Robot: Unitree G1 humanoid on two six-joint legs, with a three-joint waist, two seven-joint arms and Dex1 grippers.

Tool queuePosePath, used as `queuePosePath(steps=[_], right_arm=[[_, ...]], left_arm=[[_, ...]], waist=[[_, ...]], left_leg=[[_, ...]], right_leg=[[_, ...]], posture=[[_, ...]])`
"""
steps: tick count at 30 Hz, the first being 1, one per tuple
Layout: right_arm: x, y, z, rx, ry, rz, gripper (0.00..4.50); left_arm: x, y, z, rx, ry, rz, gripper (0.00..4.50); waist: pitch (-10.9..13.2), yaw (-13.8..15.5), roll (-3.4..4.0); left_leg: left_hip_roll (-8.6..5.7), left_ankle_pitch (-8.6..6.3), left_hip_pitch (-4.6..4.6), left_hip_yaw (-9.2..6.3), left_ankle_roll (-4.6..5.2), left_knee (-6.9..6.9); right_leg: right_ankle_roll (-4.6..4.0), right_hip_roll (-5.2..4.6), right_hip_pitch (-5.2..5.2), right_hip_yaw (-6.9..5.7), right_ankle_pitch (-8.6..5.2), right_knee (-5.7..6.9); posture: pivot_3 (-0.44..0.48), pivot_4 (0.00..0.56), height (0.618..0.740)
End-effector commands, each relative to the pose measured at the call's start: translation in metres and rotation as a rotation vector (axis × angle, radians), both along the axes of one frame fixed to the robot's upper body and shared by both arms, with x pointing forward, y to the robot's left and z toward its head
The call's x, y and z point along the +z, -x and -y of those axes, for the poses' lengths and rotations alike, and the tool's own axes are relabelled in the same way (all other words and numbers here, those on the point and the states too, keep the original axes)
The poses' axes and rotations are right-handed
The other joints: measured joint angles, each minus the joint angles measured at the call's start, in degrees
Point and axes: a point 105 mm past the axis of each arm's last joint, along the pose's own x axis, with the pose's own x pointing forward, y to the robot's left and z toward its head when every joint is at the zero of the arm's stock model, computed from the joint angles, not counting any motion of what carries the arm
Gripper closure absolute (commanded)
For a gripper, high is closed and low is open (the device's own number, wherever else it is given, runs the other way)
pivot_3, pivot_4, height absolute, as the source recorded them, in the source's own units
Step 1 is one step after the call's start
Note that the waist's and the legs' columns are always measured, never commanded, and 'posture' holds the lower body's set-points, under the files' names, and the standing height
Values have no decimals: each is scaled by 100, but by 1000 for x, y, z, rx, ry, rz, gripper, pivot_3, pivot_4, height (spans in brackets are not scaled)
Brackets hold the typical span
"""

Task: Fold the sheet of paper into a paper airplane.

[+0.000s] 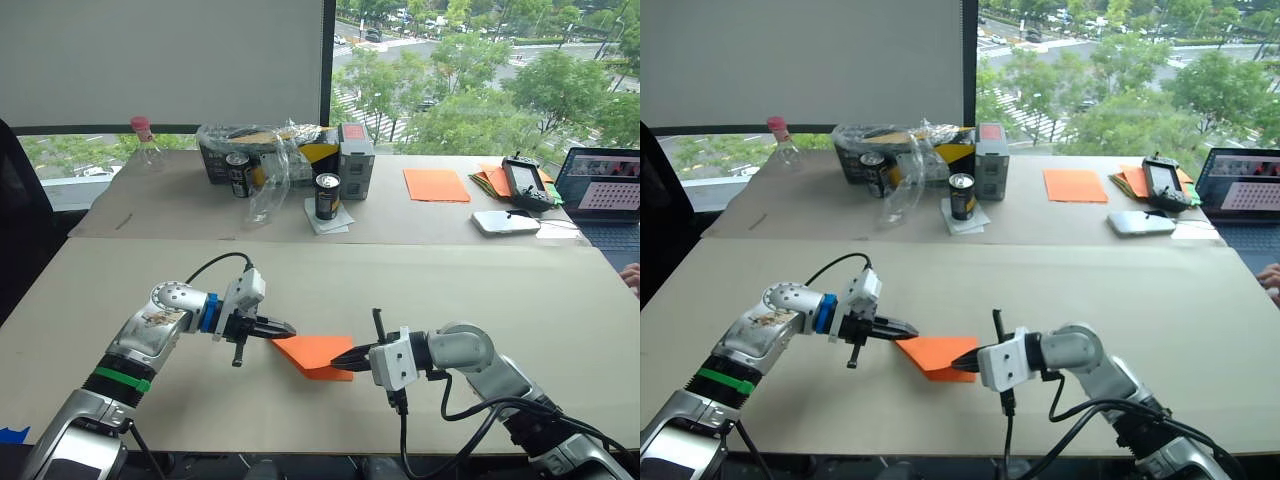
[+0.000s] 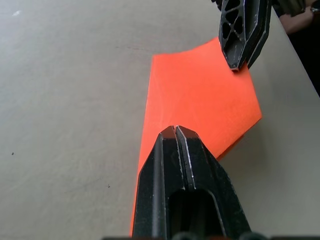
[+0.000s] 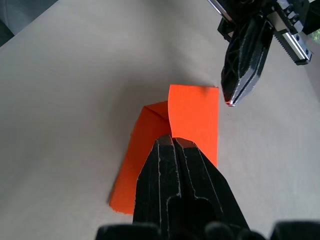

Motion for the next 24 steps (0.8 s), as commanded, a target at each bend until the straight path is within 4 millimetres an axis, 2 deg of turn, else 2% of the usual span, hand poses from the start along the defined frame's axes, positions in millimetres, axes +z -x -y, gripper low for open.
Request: queuePosePath(steps=[1,6,11,18,24], right_arm=[[13,2,-1,-15,-45,3,4500],[13,3,-2,-37,-49,-7,4500],[13,4,-2,-69,-65,-45,4500],[8,14,-7,-148,-94,-350,4500],[12,10,-11,-231,-160,-532,4500]], left_arm=[[-3,-3,9,-41,-9,38,4483],[-19,-2,15,-43,-25,17,4483],[-39,8,8,-74,-96,1,4483],[-45,16,7,-112,-103,-4,4483],[-43,24,13,-185,-75,-31,4483]], waist=[[0,7,0],[0,12,0],[-1,10,1],[-2,12,3],[-2,8,3]], left_leg=[[0,-3,2,0,5,1],[0,-6,1,0,11,4],[0,-7,8,0,12,4],[0,-10,15,0,17,4],[0,-10,15,-1,18,4]], right_leg=[[0,0,1,0,0,0],[1,0,3,-1,0,0],[1,1,6,0,0,2],[1,0,13,0,-1,3],[2,1,14,0,-1,2]], posture=[[0,150,715],[0,150,715],[0,150,715],[0,150,715],[0,150,715]])
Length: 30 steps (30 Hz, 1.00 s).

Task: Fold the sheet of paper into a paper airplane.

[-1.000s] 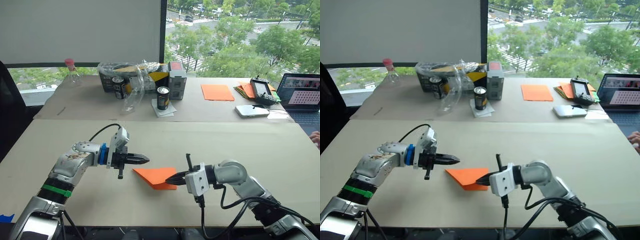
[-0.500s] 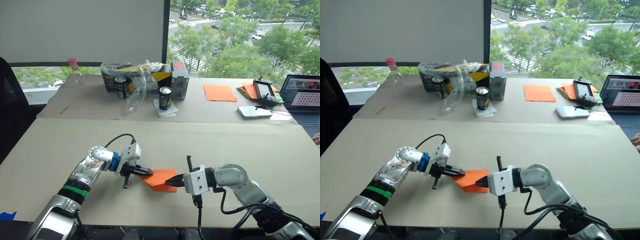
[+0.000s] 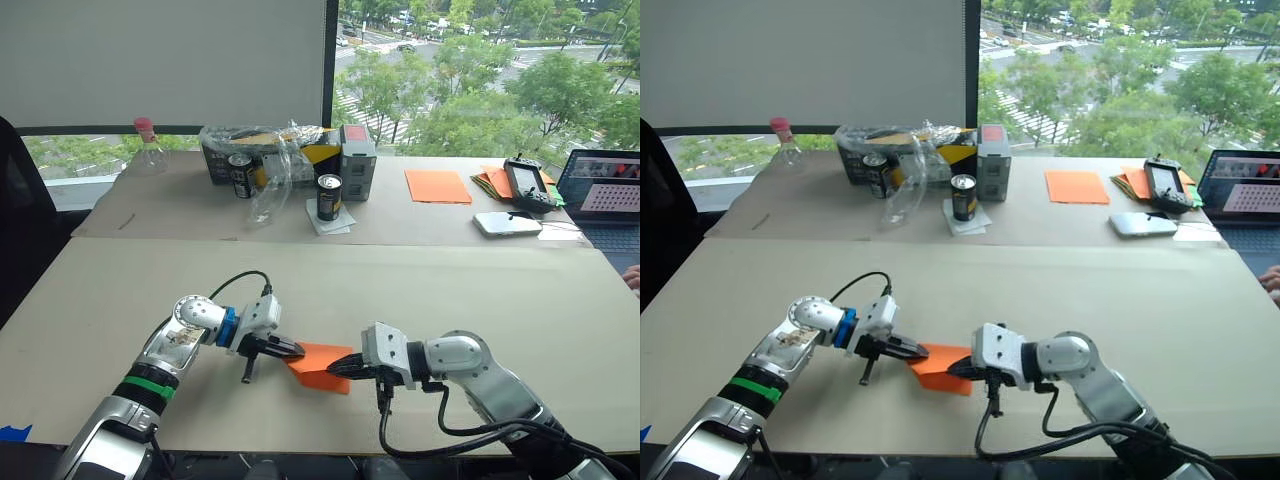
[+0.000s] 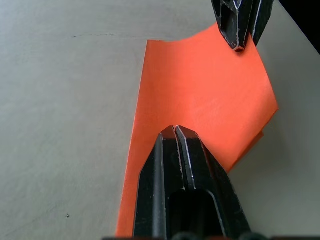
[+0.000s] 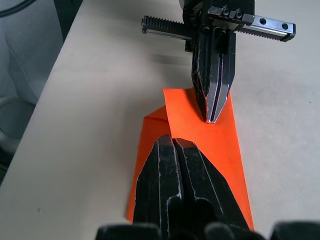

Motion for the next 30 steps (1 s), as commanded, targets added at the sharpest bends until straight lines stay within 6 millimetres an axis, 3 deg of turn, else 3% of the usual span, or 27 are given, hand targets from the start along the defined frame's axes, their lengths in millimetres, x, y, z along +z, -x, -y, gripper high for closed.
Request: queuePosePath(steps=[1,9,22,30], right_arm=[[16,-3,-5,-38,-83,-54,4500],[6,-23,6,-155,-91,-256,4500],[-5,-42,6,-208,-83,-394,4500],[-10,-51,-1,-194,-55,-393,4500]], left_arm=[[-20,16,-2,-63,-55,-81,4483],[-29,22,-8,-97,-102,-116,4483],[-16,-13,-25,3,-143,25,4483],[-26,-1,-27,-1,-143,3,4483]], waist=[[0,-12,0],[-1,-40,2],[-4,-33,6],[-9,-78,14]], left_leg=[[0,0,0,0,0,0],[3,-2,5,0,3,-1],[2,-2,20,-1,5,0],[3,-3,23,-2,5,-2]], right_leg=[[0,0,0,0,0,0],[0,3,0,1,0,3],[0,3,7,0,0,23],[0,5,6,1,0,26]], posture=[[0,150,715],[0,150,715],[0,150,715],[0,150,715]])
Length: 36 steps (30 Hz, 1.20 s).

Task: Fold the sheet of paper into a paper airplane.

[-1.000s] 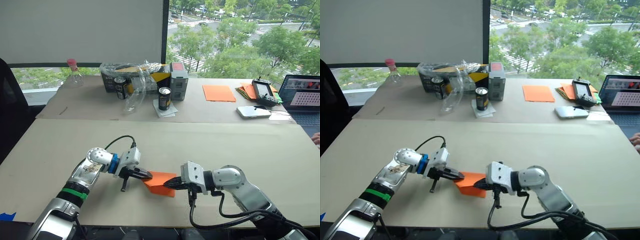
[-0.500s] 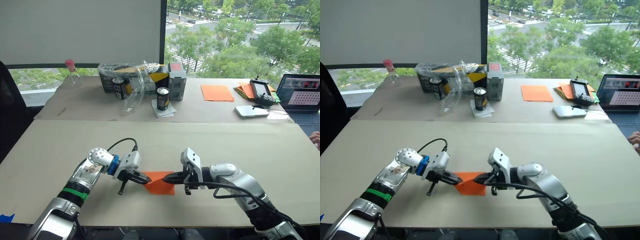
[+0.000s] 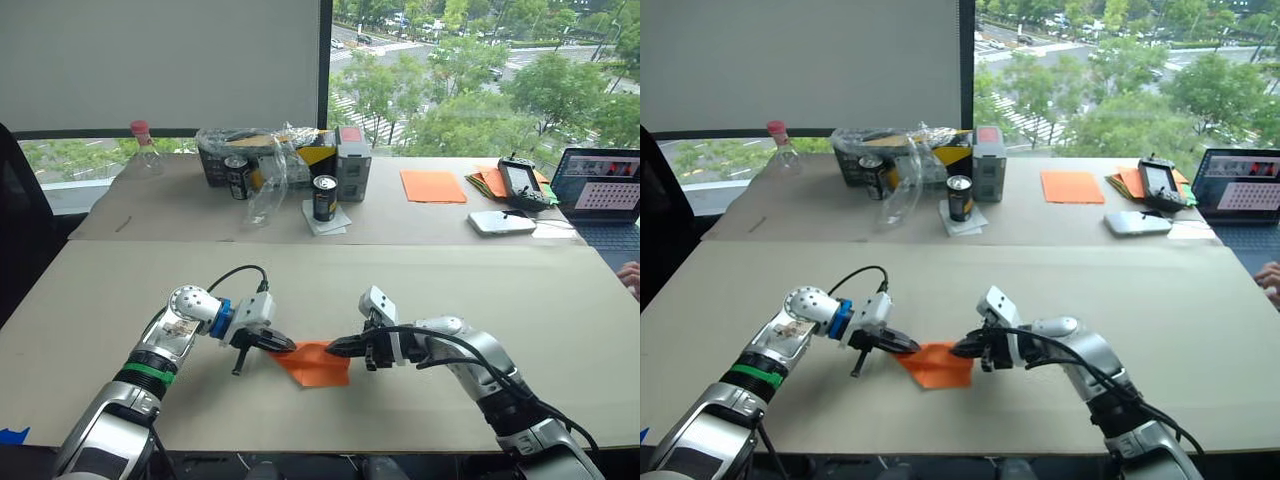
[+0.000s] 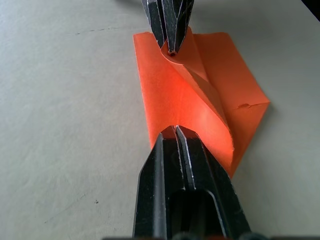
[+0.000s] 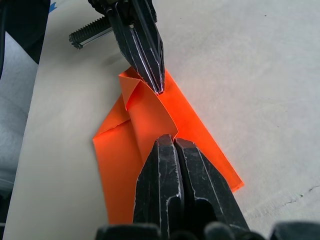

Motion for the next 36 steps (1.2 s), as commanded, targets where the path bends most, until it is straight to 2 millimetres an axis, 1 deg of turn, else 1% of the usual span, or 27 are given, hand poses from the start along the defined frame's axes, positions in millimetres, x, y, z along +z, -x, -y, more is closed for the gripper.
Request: queuePosePath(steps=[1,5,14,18,22,27,31,33,36], right_arm=[[5,-5,-3,20,8,50,4500],[4,-6,-6,35,15,50,4500],[3,-17,-8,61,53,80,4500],[0,-21,-9,107,98,84,4500],[-1,-20,-13,177,141,68,4500],[-9,-19,-13,211,182,38,4500],[-19,-19,-12,215,208,15,4500],[-21,-20,-13,215,212,13,4500],[-25,-23,-13,206,223,7,4500]], left_arm=[[-27,12,-11,20,-99,-71,4483],[-27,13,-11,32,-95,-74,4483],[-29,15,-9,44,-86,-77,4483],[-30,17,-7,43,-82,-82,4483],[-32,19,-7,47,-80,-83,4483],[-32,19,-6,58,-72,-82,4483],[-31,20,-9,81,-69,-74,4483],[-30,19,-11,95,-65,-66,4483],[-20,15,-18,133,-54,-41,4483]], waist=[[-2,-11,3],[-10,-37,16],[-17,-73,28],[-21,-80,35],[-24,-81,40],[-27,-80,43],[-33,-81,50],[-34,-86,51],[-34,-117,52]], left_leg=[[0,0,1,1,0,0],[0,0,0,0,0,0],[0,0,5,0,0,0],[0,0,10,1,0,-1],[-1,0,11,1,0,-1],[-1,0,13,1,1,-3],[0,-2,27,3,3,-6],[0,-2,42,3,4,-11],[5,-6,65,2,11,-14]], right_leg=[[0,0,0,0,0,0],[0,0,0,0,0,0],[0,0,4,0,0,0],[1,0,8,1,0,1],[0,0,7,1,0,0],[1,0,8,2,-1,0],[1,0,20,2,-1,-1],[1,1,32,2,-2,-1],[0,6,59,1,-5,-6]], posture=[[0,150,715],[0,150,715],[0,150,715],[0,150,715],[0,150,715],[0,150,715],[0,150,715],[0,150,715],[0,150,715]])
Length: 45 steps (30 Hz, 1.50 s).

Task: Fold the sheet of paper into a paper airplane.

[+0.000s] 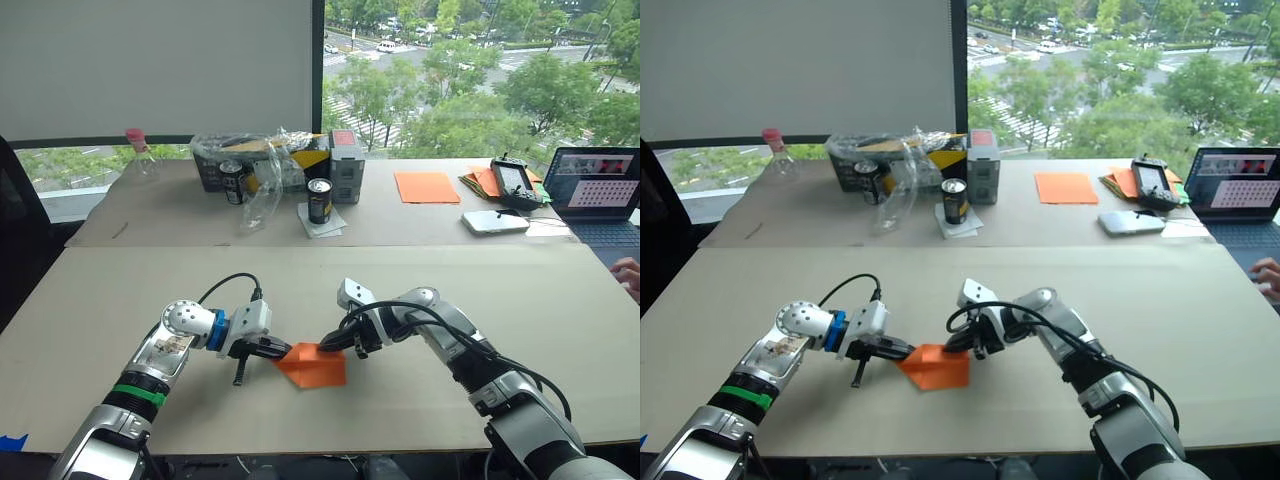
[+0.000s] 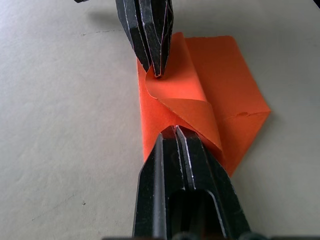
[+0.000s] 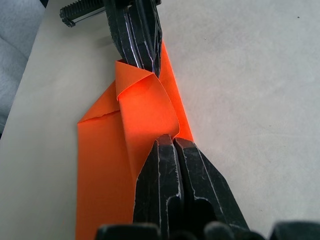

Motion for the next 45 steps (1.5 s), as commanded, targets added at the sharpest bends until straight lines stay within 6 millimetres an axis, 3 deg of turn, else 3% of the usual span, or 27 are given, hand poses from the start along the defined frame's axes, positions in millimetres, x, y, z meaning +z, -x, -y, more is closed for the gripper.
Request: queuePosePath(steps=[1,7,10,13,19,27,45], right_arm=[[-21,-1,5,-22,85,-25,4500],[-28,1,5,-3,103,-37,4500],[-31,3,5,2,106,-42,4500],[-32,3,4,2,106,-45,4500],[-32,4,3,-1,101,-47,4500],[-31,3,6,-9,104,-38,4500],[-28,0,8,-21,105,-26,4500]], left_arm=[[-10,4,-17,64,-58,-57,4483],[43,-6,-33,219,120,-71,4483],[72,0,-26,205,242,-100,4483],[82,8,-16,166,277,-124,4483],[54,10,1,121,120,-64,4483],[14,17,0,116,42,-94,4483],[-24,22,-12,117,-50,-101,4483]], waist=[[0,-18,0],[1,-81,0],[1,-81,0],[1,-92,0],[1,-108,0],[1,-113,0],[1,-79,0]], left_leg=[[2,-3,9,0,4,0],[18,-10,22,-9,17,-8],[18,-10,22,-8,17,-7],[18,-10,24,-8,16,-9],[17,-10,34,-5,16,-17],[18,-10,39,-1,16,-28],[18,-10,62,1,16,-49]], right_leg=[[-1,3,7,0,-1,0],[-7,21,15,-1,-7,2],[-7,20,16,-1,-7,0],[-7,20,17,0,-7,-1],[-8,20,23,1,-8,-3],[-13,21,24,6,-10,-8],[-14,21,39,7,-12,-18]], posture=[[0,150,715],[0,150,715],[0,150,715],[0,150,715],[0,150,715],[0,150,715],[0,150,715]])
